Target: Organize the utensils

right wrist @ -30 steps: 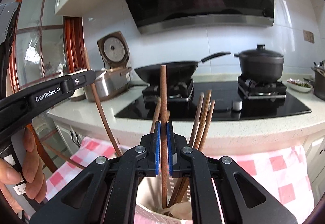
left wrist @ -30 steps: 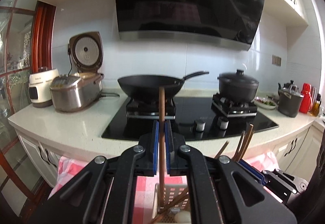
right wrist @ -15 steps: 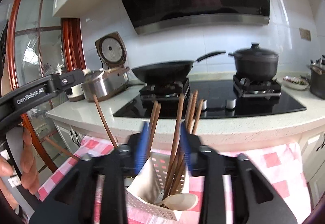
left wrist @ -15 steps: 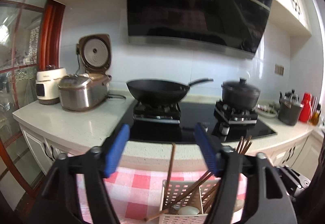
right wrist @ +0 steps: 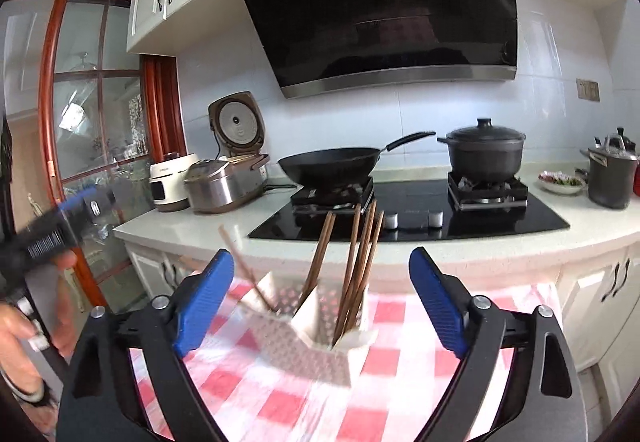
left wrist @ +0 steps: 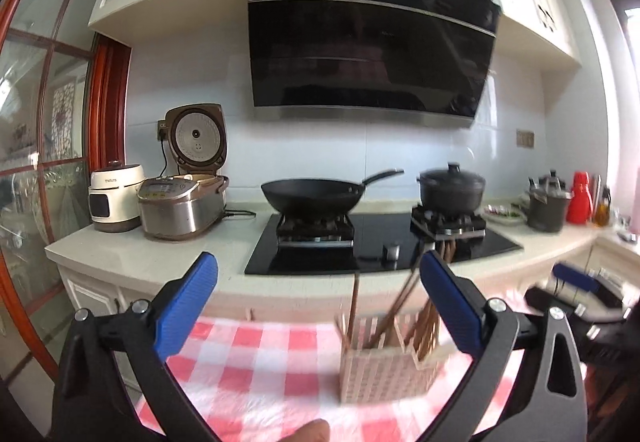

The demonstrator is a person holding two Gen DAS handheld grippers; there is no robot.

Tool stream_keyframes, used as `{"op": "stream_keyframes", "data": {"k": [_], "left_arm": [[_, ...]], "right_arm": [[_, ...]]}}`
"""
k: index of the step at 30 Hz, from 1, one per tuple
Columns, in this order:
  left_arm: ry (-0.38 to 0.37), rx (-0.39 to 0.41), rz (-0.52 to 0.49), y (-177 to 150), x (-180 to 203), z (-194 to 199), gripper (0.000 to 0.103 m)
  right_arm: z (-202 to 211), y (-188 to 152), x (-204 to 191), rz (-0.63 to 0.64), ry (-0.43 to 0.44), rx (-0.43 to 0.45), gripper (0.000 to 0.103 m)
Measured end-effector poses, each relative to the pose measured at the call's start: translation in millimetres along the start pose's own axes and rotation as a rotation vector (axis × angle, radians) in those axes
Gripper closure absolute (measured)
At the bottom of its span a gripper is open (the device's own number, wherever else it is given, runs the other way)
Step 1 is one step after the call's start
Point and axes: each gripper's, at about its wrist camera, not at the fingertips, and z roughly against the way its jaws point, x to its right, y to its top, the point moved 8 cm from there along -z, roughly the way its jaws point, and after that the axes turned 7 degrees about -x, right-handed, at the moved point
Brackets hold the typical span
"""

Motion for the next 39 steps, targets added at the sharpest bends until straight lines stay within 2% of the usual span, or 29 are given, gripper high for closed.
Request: {"op": "stream_keyframes", "data": {"k": [3, 6, 9, 12, 15, 22, 29, 39], "left_arm": [[0.007, -0.017, -0.015, -28.0, -0.1, 13.0, 0.005], [-0.013, -0.044, 0.019, -54.5, -2.5, 25.2, 0.005], [-0.033, -0.061, 0.044, -73.2, -5.6, 36.0, 0.005], [-0.042, -0.081, 0.020, -86.2, -2.6, 41.5, 0.005], [-0.051, -0.092, 0.016, -91.8, 1.2, 45.4, 0.005], [-0.113, -0.095, 0.015, -87.2, 12.1, 53.7, 0.005], [-0.118, -0.147, 0.008, -86.3, 16.8, 56.6, 0.005], [-0.116, -0.154, 0.011, -87.3, 16.0, 60.8, 0.005]], "right_arm": [[16.0, -16.0, -3.4, -0.040, 0.003, -0.008, 0.018], [29.6, -32.6, -5.3, -0.078, 0.015, -0.014, 0.018], [34.3, -48.6, -11.1, -0.051, -0.002, -0.051, 0.018], [36.4, -55.1, -13.2, -0.033, -0.025, -0.064, 0.018], [40.6, -56.1, -14.4, -0.040, -0.021, -0.052, 0.018], [49.9, -53.9, -24.5, 0.038, -0.047, -0.034, 0.018], [49.5, -59.5, -29.9, 0.086, -0.068, -0.100, 0.018], [57.0, -57.5, -31.8, 0.076, -0.069, -0.081, 0.018]]}}
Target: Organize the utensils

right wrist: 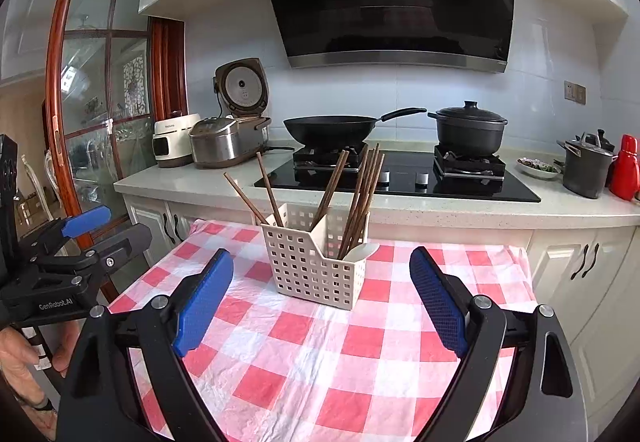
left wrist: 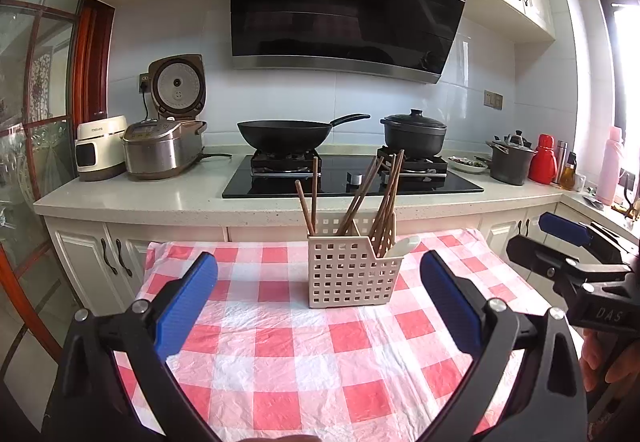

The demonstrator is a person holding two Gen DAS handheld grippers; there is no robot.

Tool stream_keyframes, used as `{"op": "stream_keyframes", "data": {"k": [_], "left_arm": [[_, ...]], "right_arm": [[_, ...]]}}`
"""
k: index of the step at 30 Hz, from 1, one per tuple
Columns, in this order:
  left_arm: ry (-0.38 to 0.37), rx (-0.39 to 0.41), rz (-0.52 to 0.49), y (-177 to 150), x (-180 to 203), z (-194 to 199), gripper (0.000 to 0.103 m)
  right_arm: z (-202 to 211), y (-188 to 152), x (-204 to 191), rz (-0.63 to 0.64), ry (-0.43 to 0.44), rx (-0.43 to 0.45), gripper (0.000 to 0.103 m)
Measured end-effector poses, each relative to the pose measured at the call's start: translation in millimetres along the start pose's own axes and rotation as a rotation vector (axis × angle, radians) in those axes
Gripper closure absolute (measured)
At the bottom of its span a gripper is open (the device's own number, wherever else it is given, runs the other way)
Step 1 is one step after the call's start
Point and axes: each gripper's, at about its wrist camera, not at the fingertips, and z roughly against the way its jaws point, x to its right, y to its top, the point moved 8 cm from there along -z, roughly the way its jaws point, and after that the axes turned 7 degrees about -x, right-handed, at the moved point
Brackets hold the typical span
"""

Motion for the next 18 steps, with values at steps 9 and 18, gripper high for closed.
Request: {"op": "stream_keyframes", "data": {"k": [9, 18], "left_arm": [[-0.012, -0.012, 0.001, -0.9, 0.6, -0.8, 0.005], [-0.017, -0.021, -0.014, -4.1, 6.0, -2.1, 0.005]], "right_arm": [[-1.2, -1.5, -0.9, 0.013, -0.009, -0.004, 0.018], [-2.3, -2.4, -4.0, 0.016, -0.007, -0.006, 0.018]]}}
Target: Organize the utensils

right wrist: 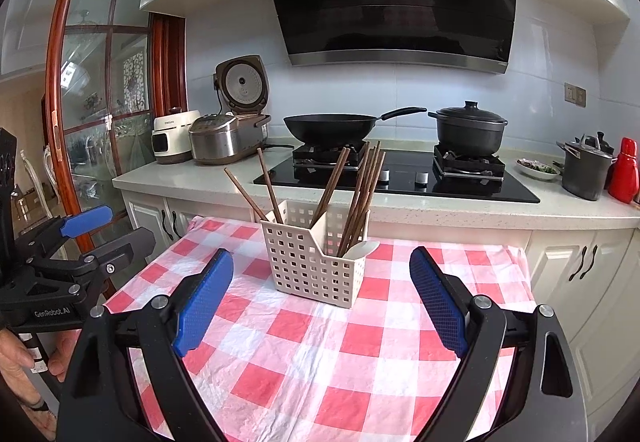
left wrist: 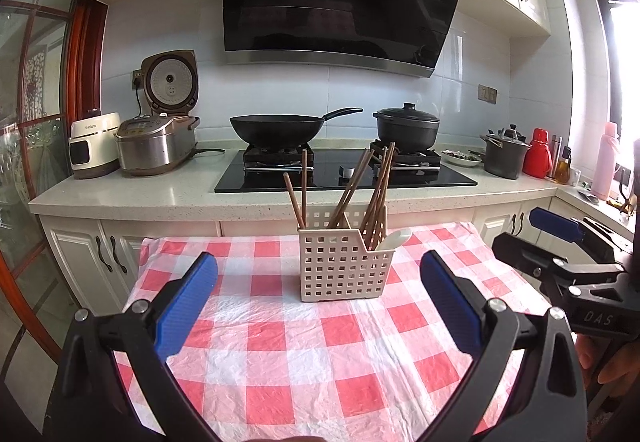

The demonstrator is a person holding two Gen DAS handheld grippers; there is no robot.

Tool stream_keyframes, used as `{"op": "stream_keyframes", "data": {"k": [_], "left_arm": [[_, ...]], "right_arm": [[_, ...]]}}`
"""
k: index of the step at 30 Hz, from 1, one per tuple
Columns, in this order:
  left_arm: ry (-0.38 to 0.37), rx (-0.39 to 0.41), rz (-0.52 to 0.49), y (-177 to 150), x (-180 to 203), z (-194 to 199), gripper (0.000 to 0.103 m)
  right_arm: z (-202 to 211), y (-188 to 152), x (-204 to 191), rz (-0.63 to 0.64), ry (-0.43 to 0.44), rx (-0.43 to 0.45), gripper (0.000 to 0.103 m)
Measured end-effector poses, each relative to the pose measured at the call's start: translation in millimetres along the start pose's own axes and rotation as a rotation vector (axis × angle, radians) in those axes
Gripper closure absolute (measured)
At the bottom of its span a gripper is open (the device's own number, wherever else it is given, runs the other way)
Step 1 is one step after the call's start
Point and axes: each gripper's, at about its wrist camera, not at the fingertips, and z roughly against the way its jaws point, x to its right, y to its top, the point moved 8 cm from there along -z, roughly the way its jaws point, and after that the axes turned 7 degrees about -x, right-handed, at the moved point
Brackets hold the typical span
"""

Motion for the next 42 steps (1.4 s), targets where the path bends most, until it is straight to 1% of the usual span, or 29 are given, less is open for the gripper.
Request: {"op": "stream_keyframes", "data": {"k": [42], "left_arm": [[0.003, -0.006, 0.001, -2.5, -1.3, 0.3, 0.005]], "right_arm": [[-1.7, -1.9, 0.8, -0.005, 0.008, -0.003, 0.018]]}}
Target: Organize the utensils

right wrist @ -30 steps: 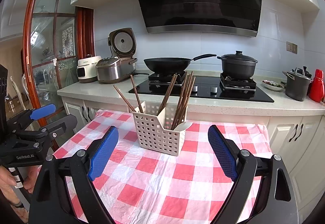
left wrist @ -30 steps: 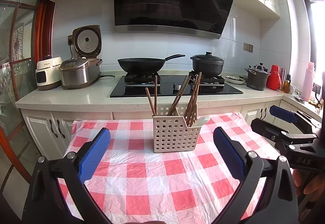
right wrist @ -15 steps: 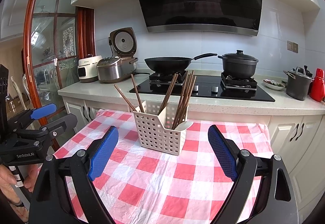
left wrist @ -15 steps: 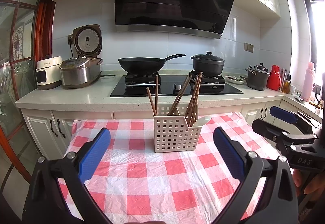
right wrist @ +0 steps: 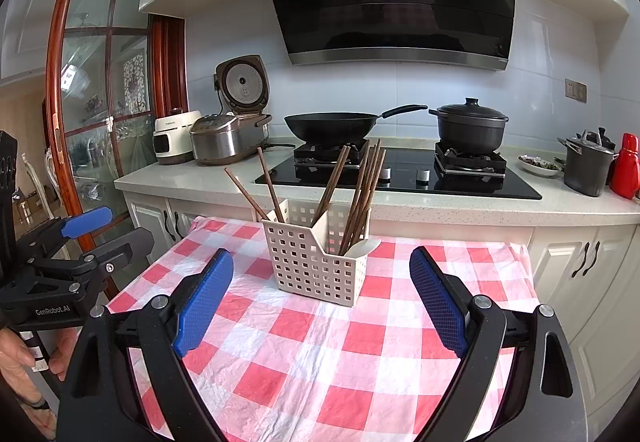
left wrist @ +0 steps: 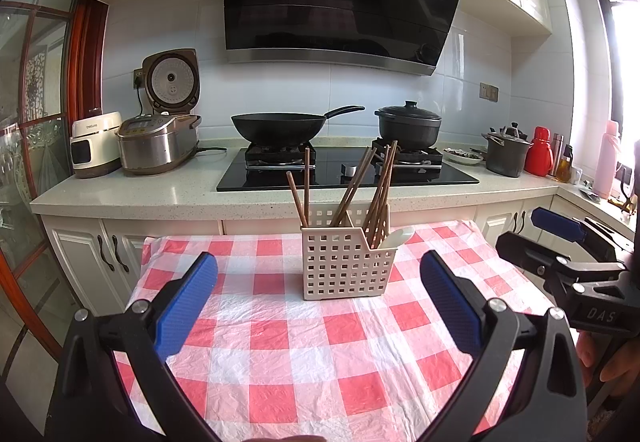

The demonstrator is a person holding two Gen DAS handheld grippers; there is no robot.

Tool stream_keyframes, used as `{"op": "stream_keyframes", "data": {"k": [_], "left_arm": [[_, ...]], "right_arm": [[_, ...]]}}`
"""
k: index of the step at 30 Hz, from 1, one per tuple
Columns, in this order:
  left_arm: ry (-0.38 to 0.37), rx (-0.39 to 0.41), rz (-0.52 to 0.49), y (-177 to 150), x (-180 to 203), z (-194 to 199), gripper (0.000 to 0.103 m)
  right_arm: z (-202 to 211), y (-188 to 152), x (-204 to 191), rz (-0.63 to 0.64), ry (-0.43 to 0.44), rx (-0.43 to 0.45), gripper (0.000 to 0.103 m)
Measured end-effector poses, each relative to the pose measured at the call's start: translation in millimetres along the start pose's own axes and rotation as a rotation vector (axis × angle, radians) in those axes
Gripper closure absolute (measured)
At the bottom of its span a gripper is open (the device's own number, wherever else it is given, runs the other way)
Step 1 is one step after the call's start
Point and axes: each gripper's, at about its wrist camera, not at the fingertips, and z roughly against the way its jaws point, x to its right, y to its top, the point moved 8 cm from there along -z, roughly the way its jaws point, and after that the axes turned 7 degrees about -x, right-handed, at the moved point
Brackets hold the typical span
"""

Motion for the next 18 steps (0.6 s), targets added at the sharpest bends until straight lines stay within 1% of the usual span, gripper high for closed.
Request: {"op": "stream_keyframes", "data": {"k": [12, 15, 18], "left_arm": [[0.002, -0.020, 0.022, -6.3, -4.1, -4.0, 0.005], [0.010, -0.005, 0.012, -7.3, -4.0, -2.3, 0.005], [-0.001, 0.000, 0.010, -7.7, -3.0, -1.4, 0.005]], "right_arm": [[0.2, -1.9, 0.0, -0.004, -0.003, -0.002, 0.018], [0.3, -3.3, 0.2, -0.005, -0.005, -0.004, 0.018], [0.1, -4.3, 0.3, -0.005, -0.005, -0.006, 0.018]]}}
